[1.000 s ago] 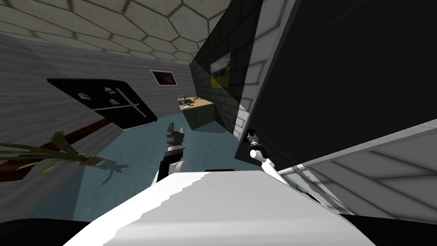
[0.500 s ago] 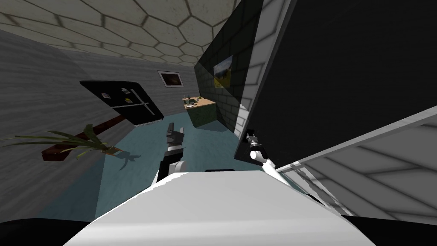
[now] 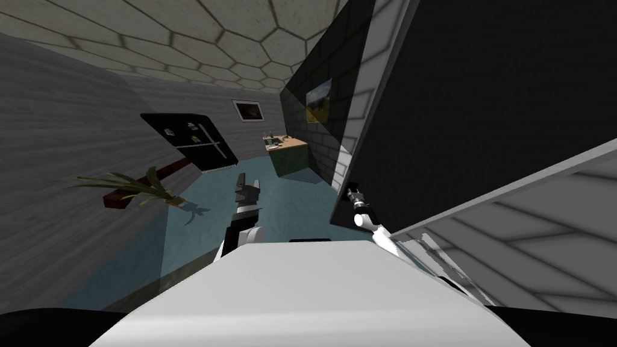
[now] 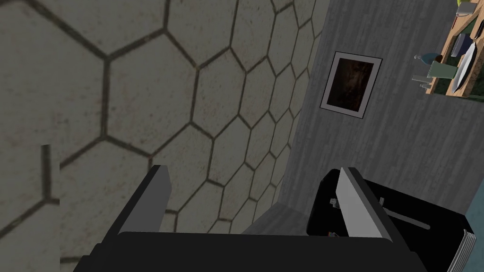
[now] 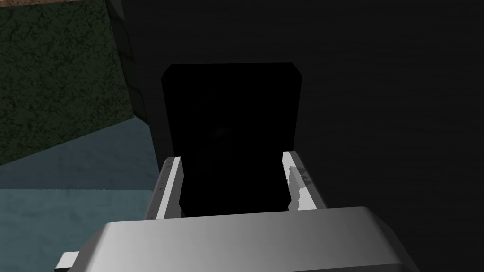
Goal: Pull the door open
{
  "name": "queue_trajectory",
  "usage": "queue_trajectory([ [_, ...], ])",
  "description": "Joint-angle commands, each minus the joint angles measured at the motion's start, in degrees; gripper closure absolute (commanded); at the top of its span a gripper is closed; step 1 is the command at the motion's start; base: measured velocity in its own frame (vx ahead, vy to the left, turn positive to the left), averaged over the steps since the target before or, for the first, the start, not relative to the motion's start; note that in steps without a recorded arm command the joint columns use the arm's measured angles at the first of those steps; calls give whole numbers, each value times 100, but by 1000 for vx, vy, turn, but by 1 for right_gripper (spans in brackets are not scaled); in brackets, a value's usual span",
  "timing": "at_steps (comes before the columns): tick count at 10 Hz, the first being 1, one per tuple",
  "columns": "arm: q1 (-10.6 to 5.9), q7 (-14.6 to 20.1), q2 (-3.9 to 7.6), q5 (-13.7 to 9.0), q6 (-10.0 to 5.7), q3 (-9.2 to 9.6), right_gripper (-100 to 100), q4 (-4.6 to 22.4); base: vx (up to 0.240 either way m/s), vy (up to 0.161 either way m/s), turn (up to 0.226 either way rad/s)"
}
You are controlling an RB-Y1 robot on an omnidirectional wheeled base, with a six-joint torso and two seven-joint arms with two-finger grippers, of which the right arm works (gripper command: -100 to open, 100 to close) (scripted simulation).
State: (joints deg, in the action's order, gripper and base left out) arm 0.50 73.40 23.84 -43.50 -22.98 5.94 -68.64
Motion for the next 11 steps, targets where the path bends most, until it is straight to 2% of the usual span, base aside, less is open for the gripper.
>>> queue_trajectory([
  [1,52,92,76,15,-35,101,100,-71,-210,-67,97],
  [5,155,280,248,42,-92,312,100,-205,-190,-58,93],
  [6,141,247,216,35,-60,286,100,-174,-86,-25,38],
  [7,303,389,376,66,-153,444,100,-313,-86,-16,32],
  [8,371,450,450,78,-199,504,100,-379,-118,-22,25],
  [9,529,592,624,107,-306,646,100,-532,-130,-2,19],
  [11,704,749,816,139,-425,803,100,-701,-136,-38,14],
])
